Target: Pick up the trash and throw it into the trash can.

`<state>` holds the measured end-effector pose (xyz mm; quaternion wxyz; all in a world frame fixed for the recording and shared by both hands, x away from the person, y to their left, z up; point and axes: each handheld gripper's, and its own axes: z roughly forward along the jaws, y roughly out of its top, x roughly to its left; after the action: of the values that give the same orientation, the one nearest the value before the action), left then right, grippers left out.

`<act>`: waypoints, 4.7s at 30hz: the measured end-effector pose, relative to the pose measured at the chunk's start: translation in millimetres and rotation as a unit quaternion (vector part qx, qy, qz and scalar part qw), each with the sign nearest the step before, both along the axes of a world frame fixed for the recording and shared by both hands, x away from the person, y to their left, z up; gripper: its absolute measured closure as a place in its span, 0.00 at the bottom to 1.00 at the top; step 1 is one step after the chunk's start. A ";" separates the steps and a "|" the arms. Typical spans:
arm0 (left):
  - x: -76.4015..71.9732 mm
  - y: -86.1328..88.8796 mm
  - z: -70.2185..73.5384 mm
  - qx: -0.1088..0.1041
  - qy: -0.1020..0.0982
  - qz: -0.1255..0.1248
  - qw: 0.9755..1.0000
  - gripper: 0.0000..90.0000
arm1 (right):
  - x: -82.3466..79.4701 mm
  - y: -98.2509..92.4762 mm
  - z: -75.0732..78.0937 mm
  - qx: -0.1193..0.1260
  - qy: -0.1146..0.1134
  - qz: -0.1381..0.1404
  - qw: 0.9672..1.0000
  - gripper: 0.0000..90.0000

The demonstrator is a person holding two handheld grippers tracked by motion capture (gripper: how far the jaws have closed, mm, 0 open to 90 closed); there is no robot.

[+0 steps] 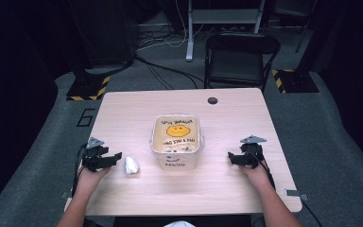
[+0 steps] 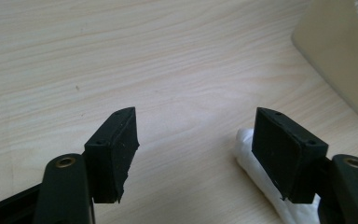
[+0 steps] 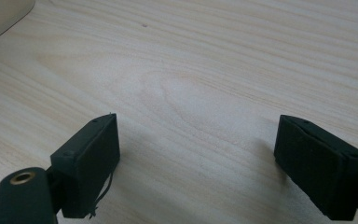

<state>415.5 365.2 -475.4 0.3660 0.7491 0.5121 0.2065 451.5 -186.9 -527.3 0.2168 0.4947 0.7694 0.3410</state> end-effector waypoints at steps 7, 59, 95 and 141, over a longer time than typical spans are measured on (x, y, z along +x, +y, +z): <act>-1.4 -9.3 7.6 0.003 0.000 0.000 1.000 0.32 | 0.5 -0.5 -0.1 -0.002 -0.001 0.003 1.000 0.15; -18.4 -43.3 -24.3 0.041 0.031 -0.069 0.996 0.67 | 1.1 -0.2 -0.1 -0.003 0.000 0.003 1.000 0.15; -6.4 -43.0 34.6 0.038 0.011 -0.095 0.995 0.73 | 1.1 -0.1 -0.1 -0.003 -0.001 0.003 1.000 0.15; 33.6 -112.4 129.8 0.043 -0.020 -0.174 0.983 0.73 | 1.5 0.3 -0.1 -0.003 0.000 0.002 1.000 0.15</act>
<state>449.1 252.9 -345.5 0.3739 0.8378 0.3565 0.1769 453.1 -186.6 -527.4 0.2175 0.4922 0.7714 0.3397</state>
